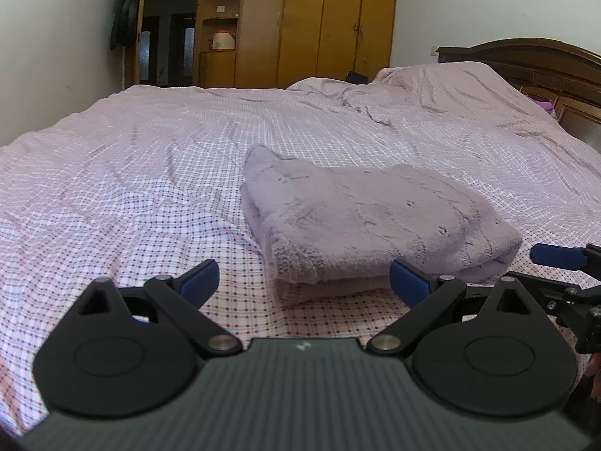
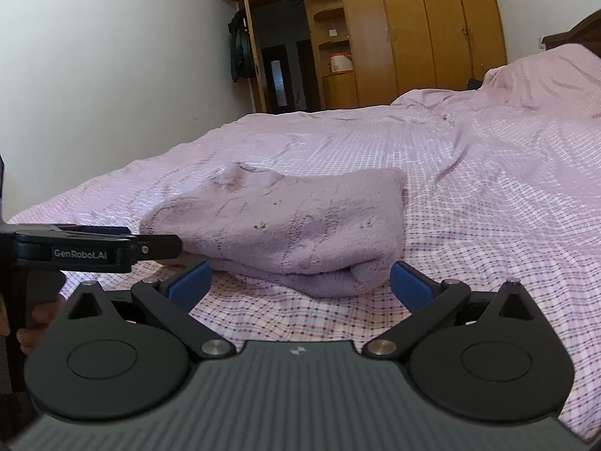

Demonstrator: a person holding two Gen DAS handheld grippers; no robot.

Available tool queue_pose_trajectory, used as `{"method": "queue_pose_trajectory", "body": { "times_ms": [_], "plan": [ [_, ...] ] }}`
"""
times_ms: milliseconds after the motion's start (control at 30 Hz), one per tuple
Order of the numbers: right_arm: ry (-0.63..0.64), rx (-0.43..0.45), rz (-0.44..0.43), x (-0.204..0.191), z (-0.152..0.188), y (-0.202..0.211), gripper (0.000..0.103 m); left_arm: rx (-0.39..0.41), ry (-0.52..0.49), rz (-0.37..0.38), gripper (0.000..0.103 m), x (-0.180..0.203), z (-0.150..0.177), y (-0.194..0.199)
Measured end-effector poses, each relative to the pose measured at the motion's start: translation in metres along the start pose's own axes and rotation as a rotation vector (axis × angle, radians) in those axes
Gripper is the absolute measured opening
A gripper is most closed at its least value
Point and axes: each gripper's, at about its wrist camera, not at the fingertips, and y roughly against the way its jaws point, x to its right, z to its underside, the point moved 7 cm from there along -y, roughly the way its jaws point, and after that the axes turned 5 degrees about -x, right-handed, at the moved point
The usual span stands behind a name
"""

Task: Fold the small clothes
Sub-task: 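Withdraw both open grippers from the folded cardigan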

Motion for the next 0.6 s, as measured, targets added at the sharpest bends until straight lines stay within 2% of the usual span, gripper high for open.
{"method": "queue_pose_trajectory", "body": {
  "times_ms": [600],
  "plan": [
    [0.022, 0.009, 0.0, -0.0029, 0.001, -0.0023, 0.103, -0.002, -0.039, -0.004, 0.099, 0.007, 0.0037, 0.0011]
  ]
}}
